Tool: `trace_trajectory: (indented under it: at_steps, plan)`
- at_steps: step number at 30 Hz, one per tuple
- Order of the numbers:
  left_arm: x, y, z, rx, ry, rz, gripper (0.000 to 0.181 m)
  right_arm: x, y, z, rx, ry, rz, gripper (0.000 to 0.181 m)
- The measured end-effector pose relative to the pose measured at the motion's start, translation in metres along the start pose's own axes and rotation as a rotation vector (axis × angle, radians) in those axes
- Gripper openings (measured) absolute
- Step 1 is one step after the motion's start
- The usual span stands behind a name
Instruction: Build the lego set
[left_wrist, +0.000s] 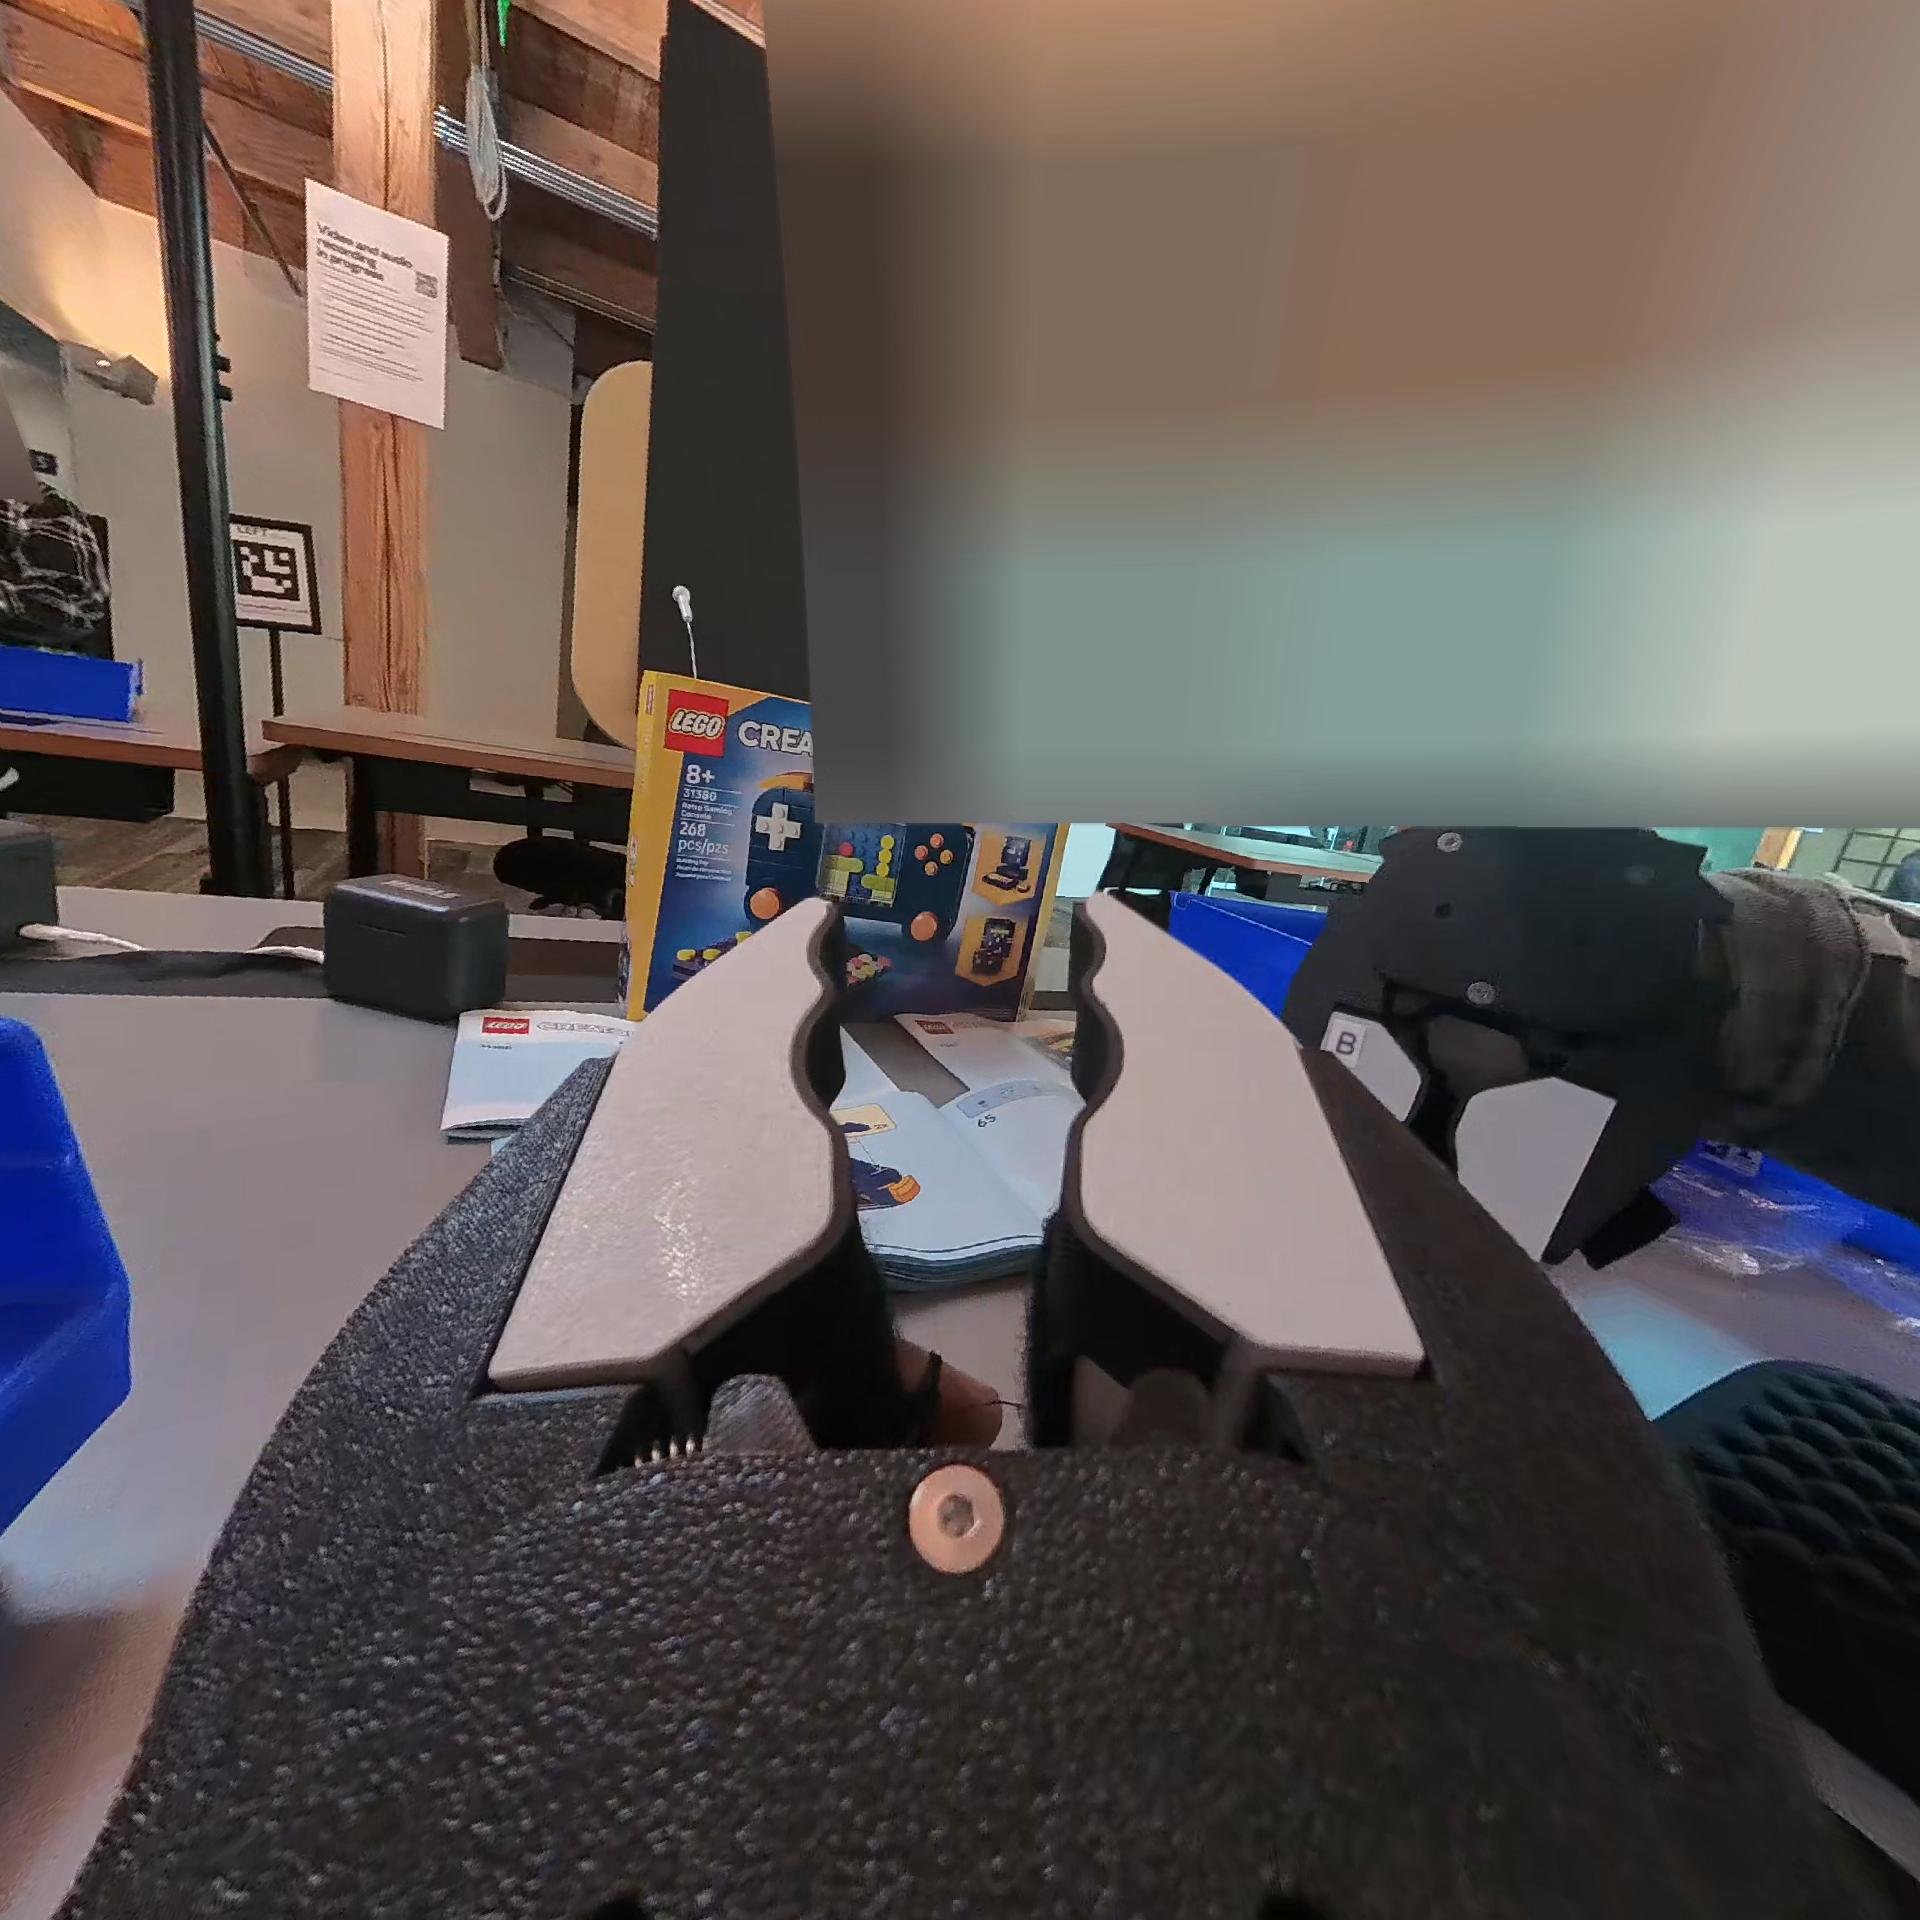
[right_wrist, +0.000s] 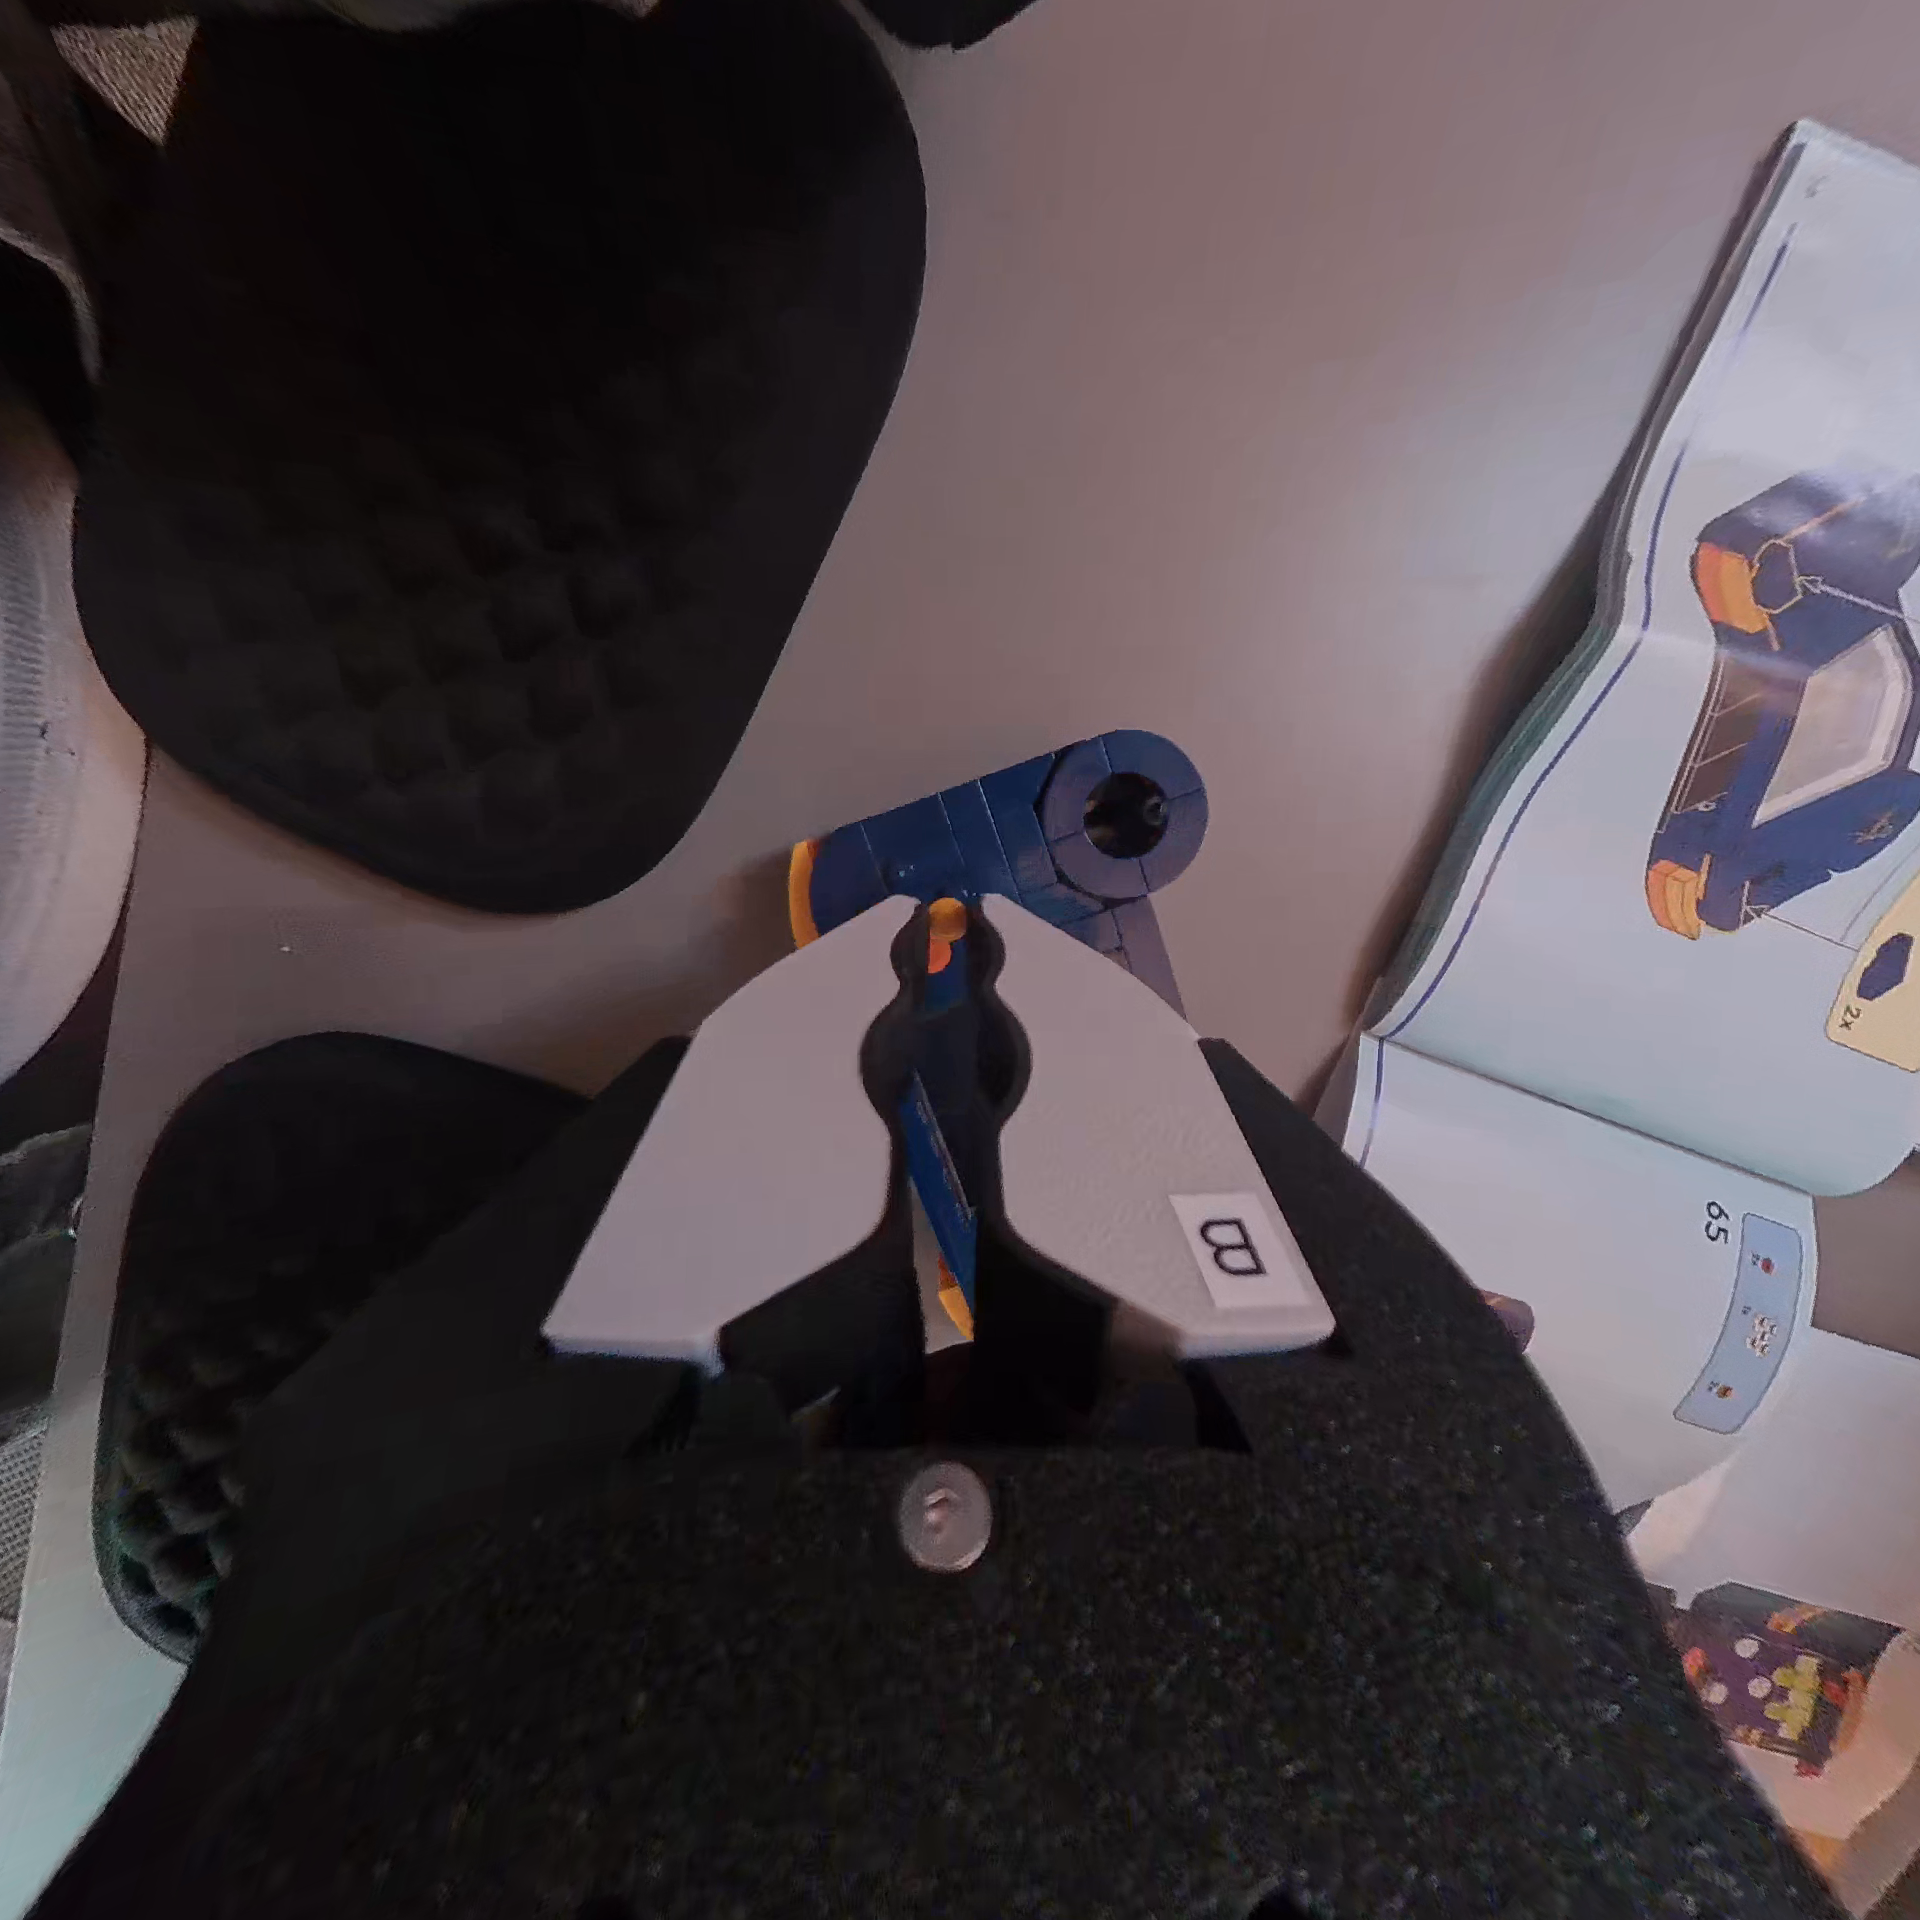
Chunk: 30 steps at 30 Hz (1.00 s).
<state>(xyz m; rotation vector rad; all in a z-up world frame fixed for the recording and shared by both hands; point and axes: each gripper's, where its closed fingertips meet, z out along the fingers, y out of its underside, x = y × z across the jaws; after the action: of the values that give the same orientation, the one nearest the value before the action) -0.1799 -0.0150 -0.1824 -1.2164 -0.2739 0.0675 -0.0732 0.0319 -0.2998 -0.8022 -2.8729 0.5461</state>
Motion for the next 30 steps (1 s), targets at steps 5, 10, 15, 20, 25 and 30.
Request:
trace_trajectory:
  at_steps: [5,10,15,20,25,30]
  plan:
    - [-0.004,-0.001,-0.001,0.009,-0.006,-0.032,0.041,0.002,0.003,0.006,-0.071,0.0,-0.011,0.006]
    - [-0.004,-0.001,-0.001,0.01,0.001,-0.04,0.041,0.001,0.003,0.009,-0.116,-0.011,-0.022,0.006]
    - [-0.003,0.0,-0.001,0.008,0.007,-0.037,0.042,0.002,0.004,0.01,-0.138,-0.014,-0.027,0.006]
    - [-0.001,-0.001,-0.001,0.01,0.02,-0.036,0.044,0.001,0.003,0.011,-0.134,-0.032,-0.027,0.006]
    - [0.0,0.001,0.0,0.0,0.024,-0.031,0.044,0.001,0.003,0.012,-0.176,-0.039,-0.038,0.006]
    - [0.002,0.0,0.0,0.002,0.032,-0.025,0.046,0.001,0.003,0.012,-0.241,-0.084,-0.053,0.006]
